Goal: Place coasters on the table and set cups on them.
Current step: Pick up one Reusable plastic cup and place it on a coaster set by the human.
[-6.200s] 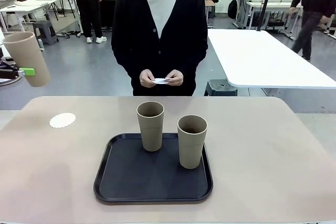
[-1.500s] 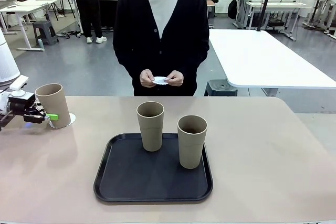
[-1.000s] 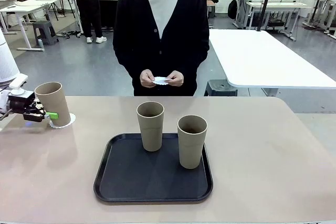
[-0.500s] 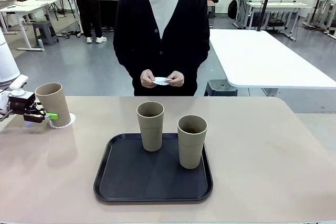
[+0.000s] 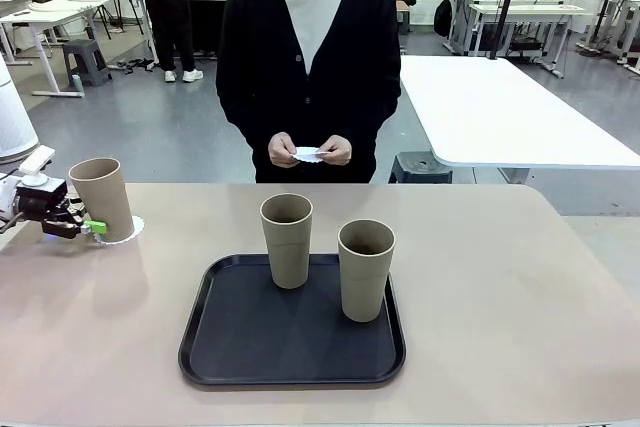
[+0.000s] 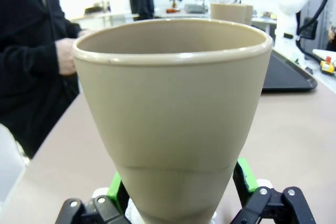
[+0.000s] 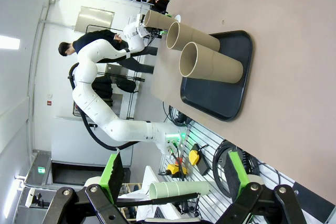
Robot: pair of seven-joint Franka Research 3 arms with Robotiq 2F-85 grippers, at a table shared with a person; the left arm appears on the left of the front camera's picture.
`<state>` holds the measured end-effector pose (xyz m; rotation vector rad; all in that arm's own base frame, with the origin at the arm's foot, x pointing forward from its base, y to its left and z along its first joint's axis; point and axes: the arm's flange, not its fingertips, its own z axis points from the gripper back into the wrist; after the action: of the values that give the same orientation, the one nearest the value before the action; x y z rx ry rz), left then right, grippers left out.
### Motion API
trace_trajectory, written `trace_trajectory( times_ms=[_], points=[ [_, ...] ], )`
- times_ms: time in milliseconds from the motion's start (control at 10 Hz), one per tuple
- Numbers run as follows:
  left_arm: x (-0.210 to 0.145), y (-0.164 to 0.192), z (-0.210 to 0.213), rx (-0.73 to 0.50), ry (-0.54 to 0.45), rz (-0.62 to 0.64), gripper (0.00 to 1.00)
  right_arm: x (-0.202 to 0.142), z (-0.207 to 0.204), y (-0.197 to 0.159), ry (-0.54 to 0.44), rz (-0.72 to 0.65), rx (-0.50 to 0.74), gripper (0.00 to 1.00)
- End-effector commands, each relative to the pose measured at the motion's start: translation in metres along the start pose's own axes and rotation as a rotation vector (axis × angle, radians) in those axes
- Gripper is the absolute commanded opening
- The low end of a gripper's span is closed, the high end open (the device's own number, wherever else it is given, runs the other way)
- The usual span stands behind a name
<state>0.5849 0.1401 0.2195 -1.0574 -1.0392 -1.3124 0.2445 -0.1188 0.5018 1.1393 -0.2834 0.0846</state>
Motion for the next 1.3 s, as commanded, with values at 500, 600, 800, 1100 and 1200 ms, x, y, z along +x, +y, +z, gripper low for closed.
trace_trajectory(
  times_ms=[500,600,800,1100,1200],
  points=[
    [0.004,0.006,0.011,-0.020,0.054,0.058,1.00,0.001,0.000,0.000,-0.003,0.003,0.012,1.00],
    [0.006,0.006,0.014,-0.026,0.081,0.072,1.00,0.001,0.000,0.000,-0.003,0.003,0.012,1.00],
    [0.010,0.006,0.019,-0.058,0.130,0.095,1.00,0.001,0.000,0.000,-0.003,0.003,0.012,1.00],
    [0.015,0.006,0.026,-0.073,0.168,0.102,1.00,0.001,0.000,0.000,-0.003,0.003,0.012,1.00],
    [0.022,0.006,0.032,-0.065,0.200,0.097,1.00,0.001,0.000,0.000,-0.003,0.003,0.012,1.00]
  ],
)
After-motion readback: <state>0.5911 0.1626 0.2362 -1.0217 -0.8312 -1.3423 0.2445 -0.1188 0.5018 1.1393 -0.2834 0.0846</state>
